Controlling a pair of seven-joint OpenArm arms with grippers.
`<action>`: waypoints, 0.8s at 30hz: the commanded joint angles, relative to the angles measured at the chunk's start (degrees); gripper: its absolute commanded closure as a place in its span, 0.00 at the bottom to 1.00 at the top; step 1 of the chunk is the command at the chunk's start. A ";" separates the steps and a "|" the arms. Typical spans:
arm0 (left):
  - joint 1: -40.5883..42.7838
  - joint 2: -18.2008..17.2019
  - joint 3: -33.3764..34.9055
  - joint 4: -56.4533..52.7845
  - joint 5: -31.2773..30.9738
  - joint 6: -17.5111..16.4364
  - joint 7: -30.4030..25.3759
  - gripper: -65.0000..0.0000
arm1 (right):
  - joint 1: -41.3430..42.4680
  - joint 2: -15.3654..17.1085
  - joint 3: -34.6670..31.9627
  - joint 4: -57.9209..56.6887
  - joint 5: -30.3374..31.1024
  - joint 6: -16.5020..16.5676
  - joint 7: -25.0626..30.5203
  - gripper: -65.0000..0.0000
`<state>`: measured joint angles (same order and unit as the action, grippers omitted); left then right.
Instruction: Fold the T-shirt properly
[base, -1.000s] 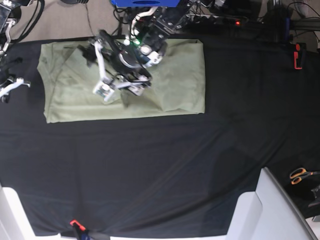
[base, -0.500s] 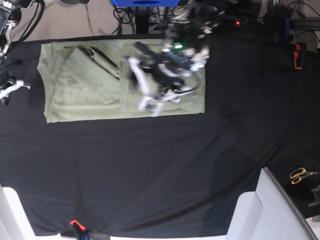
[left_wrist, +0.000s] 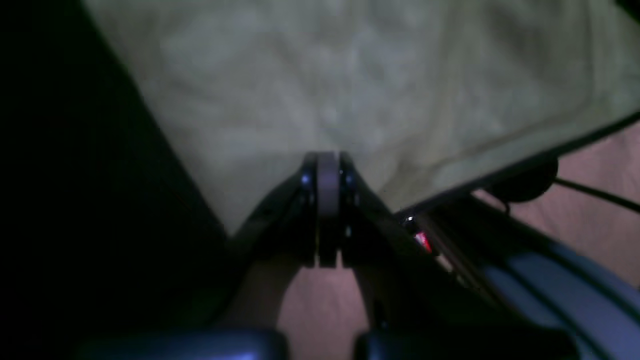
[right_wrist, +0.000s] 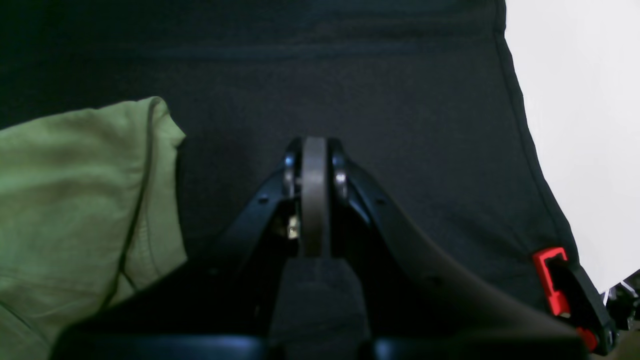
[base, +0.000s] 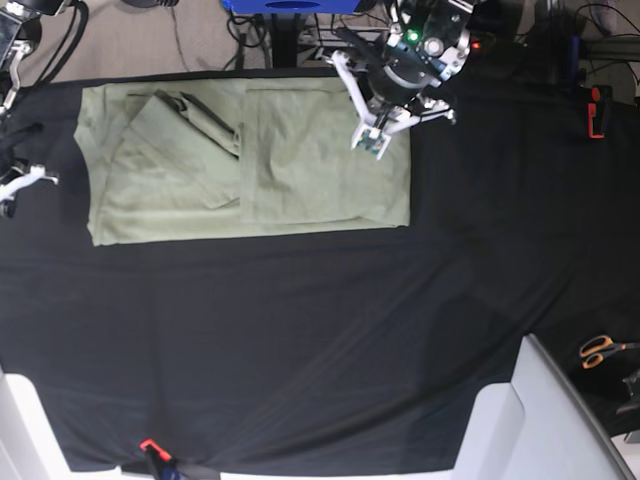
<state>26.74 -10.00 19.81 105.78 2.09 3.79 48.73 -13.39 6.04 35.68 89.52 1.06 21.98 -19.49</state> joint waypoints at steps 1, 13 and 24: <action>0.73 -0.59 0.01 1.08 -0.02 1.61 -0.95 1.00 | 0.24 0.95 0.32 0.81 0.21 -0.13 1.33 0.97; 0.82 -1.30 -0.08 -6.48 -0.55 3.20 -4.03 1.00 | 0.24 0.59 0.49 0.81 1.62 -0.13 1.24 0.96; 13.65 -1.03 -24.96 5.83 -0.55 3.11 -15.02 1.00 | 3.06 6.04 10.43 -4.99 34.15 17.28 -31.02 0.37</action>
<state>39.62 -10.83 -5.28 110.93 1.17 6.61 34.20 -10.20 11.27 45.80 84.07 34.57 39.27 -51.07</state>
